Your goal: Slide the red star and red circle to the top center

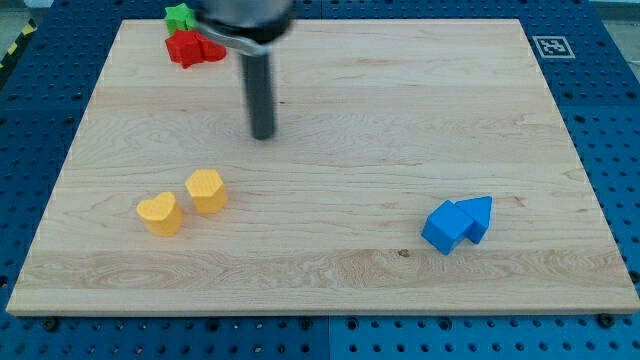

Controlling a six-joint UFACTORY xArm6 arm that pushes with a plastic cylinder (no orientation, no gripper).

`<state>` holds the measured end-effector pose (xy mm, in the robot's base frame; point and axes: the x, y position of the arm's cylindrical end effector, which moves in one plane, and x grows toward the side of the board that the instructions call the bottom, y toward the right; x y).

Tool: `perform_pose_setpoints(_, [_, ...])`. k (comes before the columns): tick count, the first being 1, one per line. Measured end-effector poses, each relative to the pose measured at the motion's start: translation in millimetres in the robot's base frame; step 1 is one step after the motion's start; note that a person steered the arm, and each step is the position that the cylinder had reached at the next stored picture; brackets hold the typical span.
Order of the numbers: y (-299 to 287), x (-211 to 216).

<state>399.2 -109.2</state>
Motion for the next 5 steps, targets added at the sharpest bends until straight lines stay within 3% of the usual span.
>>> perform_pose_setpoints(2, [-166.2, -81.1])
perform_pose_setpoints(4, [-172.4, -207.0])
perform_pose_setpoints(5, [-171.8, -206.3])
